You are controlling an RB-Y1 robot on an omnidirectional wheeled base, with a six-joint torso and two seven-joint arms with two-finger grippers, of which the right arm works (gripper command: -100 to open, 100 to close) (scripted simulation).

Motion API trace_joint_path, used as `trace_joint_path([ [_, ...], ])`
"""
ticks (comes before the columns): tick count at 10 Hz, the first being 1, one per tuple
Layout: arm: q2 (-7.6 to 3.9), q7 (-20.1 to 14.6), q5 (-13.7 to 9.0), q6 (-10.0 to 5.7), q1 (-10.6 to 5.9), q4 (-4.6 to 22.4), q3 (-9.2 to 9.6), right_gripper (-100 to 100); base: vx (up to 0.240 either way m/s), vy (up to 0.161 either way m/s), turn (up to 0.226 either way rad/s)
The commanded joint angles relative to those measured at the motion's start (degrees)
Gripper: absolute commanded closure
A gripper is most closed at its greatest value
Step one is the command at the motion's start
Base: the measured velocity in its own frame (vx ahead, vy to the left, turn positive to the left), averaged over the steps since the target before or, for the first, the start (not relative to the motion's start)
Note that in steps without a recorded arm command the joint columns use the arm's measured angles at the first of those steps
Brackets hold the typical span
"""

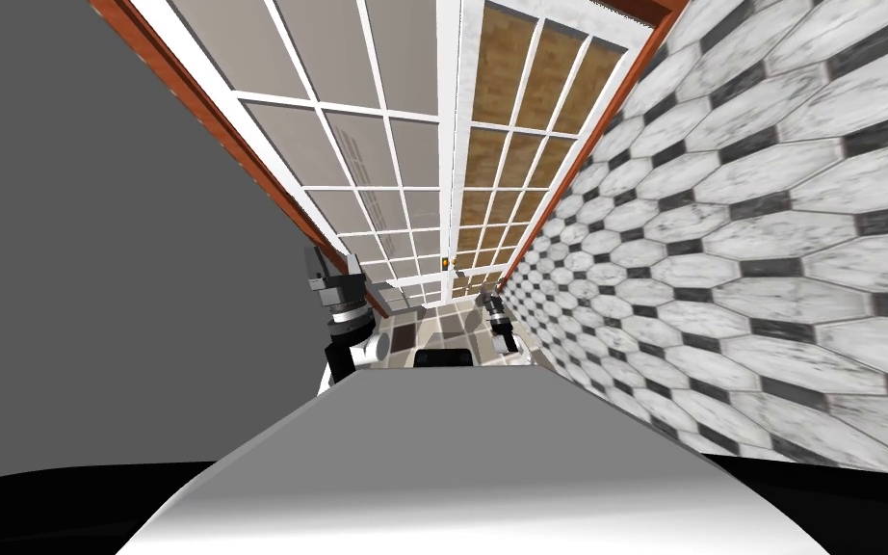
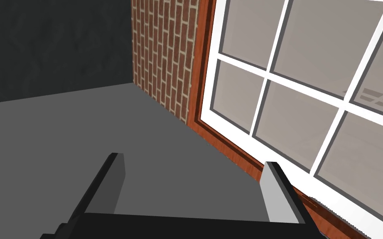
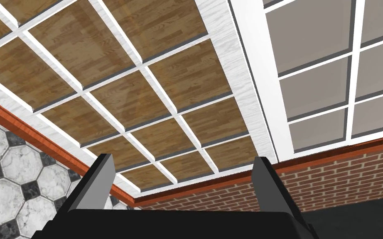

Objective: Pull the door open

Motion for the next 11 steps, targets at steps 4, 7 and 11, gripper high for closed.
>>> trace_joint_path([
  [4,0.16,5.6,1.1,-1.71,-2.47,6.9,-0.69,-100,0.105,0.032,0.011],
  [7,0.37,9.0,1.9,-2.76,-3.92,11.0,-1.1,-100,0.102,0.027,0.01],
  [11,0.69,13.4,2.8,-4.12,-5.81,16.4,-1.61,-100,0.097,0.033,0.01],
])
